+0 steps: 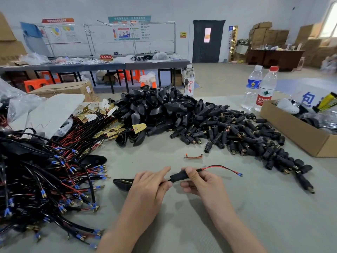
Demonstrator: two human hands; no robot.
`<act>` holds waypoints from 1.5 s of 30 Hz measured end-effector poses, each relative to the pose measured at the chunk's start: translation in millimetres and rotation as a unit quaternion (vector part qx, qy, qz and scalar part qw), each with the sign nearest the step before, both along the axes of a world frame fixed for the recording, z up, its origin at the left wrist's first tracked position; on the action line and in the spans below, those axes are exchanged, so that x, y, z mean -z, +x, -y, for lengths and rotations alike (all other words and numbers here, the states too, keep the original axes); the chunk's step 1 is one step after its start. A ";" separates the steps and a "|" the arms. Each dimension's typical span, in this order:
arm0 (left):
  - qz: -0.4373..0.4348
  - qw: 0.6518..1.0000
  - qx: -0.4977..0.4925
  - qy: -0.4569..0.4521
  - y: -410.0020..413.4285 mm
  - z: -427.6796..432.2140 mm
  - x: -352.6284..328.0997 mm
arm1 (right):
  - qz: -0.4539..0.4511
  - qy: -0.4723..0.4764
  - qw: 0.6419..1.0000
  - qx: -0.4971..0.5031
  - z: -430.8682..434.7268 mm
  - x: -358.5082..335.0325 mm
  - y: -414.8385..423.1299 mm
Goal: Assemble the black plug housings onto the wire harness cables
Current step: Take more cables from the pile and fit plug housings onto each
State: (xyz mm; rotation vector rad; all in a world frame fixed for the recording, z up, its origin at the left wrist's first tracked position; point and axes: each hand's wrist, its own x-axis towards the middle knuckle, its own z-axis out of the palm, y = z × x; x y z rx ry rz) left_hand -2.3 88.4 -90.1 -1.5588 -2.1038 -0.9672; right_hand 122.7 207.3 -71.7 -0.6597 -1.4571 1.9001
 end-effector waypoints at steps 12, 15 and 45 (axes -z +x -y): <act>-0.065 0.998 -0.014 0.011 -1.0 0.7 1.7 | 0.012 0.025 1.000 -0.012 2.4 3.4 -1.8; -0.076 0.996 -0.055 -0.001 -4.1 2.9 1.6 | 0.003 0.018 1.000 0.022 -2.0 2.3 -0.7; 0.032 0.987 -0.111 -0.112 -10.5 12.4 -5.5 | -0.094 -0.114 0.953 0.263 -53.0 -2.5 33.5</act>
